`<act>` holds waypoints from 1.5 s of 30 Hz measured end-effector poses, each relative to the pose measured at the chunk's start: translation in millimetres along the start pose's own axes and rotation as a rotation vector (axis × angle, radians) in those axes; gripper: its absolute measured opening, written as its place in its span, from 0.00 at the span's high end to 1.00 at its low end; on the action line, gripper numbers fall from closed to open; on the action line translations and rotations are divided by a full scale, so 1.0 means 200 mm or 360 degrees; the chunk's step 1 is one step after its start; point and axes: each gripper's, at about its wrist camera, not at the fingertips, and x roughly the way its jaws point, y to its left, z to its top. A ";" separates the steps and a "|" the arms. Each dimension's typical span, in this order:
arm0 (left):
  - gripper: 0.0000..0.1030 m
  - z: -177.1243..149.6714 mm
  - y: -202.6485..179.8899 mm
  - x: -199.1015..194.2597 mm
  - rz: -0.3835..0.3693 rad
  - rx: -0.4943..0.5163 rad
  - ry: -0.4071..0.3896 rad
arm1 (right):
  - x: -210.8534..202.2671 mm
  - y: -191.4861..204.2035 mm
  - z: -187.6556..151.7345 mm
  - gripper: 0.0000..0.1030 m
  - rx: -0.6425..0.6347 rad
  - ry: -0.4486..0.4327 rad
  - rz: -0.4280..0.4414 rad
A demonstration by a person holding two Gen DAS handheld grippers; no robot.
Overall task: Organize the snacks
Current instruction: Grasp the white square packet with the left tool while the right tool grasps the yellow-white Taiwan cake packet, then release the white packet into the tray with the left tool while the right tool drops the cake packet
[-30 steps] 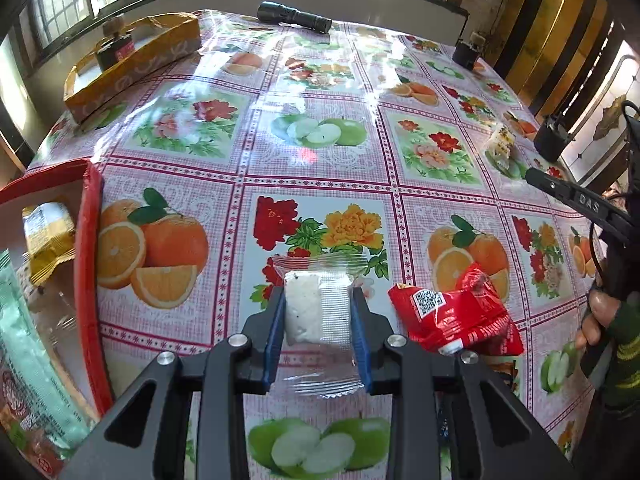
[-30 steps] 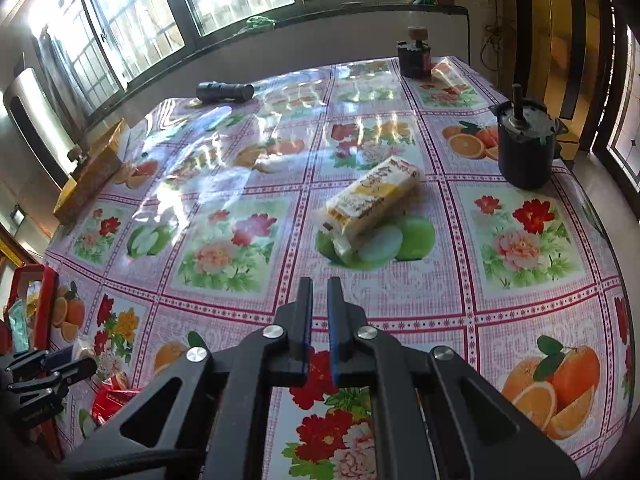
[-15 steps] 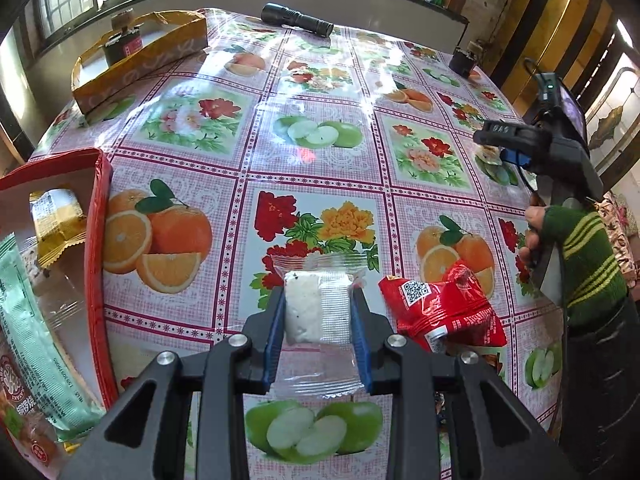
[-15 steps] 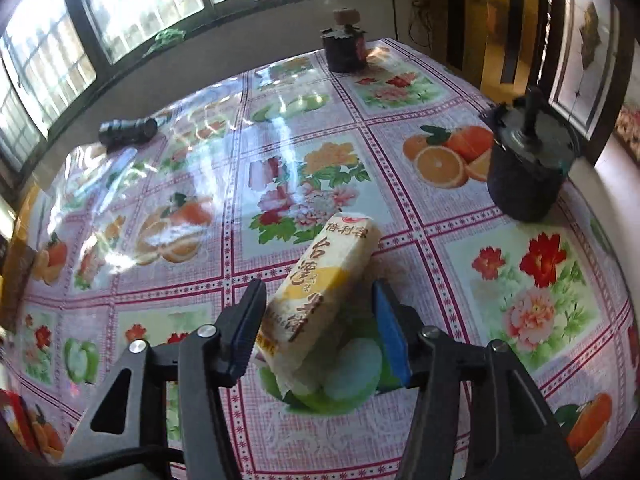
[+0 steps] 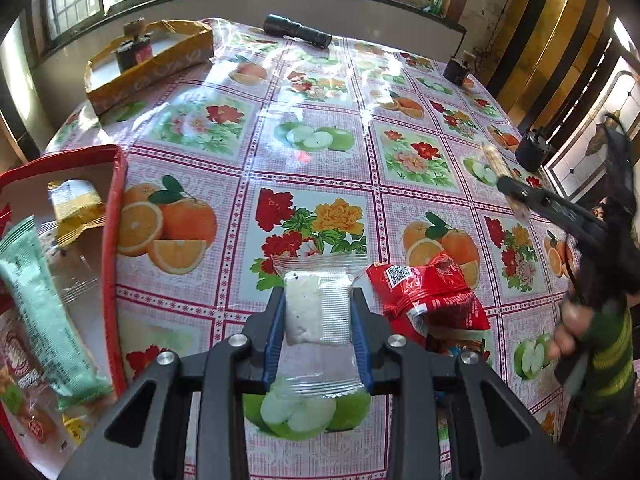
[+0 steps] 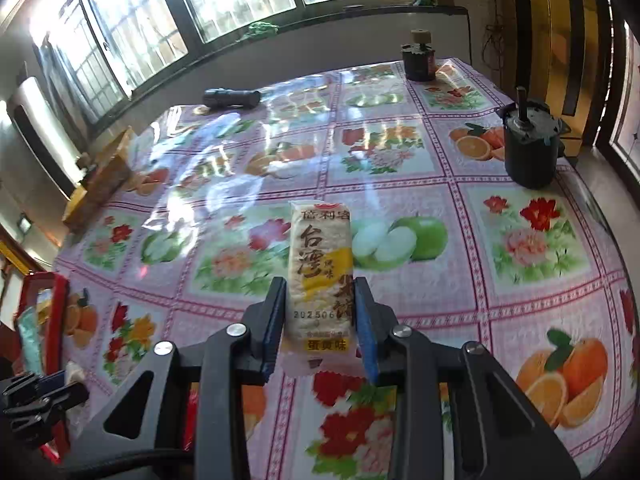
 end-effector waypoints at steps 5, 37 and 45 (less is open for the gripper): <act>0.71 -0.06 0.01 -0.08 0.0013 -0.0020 -0.0039 | -0.17 0.11 -0.14 0.66 0.0001 -0.0016 0.0230; 0.71 -0.28 0.35 -0.51 0.0310 -0.0189 -0.0277 | -0.33 0.82 -0.50 0.66 -0.0331 0.0159 0.0848; 0.71 -0.33 0.51 -0.54 0.0371 -0.0287 -0.0277 | -0.30 0.93 -0.54 0.66 -0.0407 0.0205 0.0891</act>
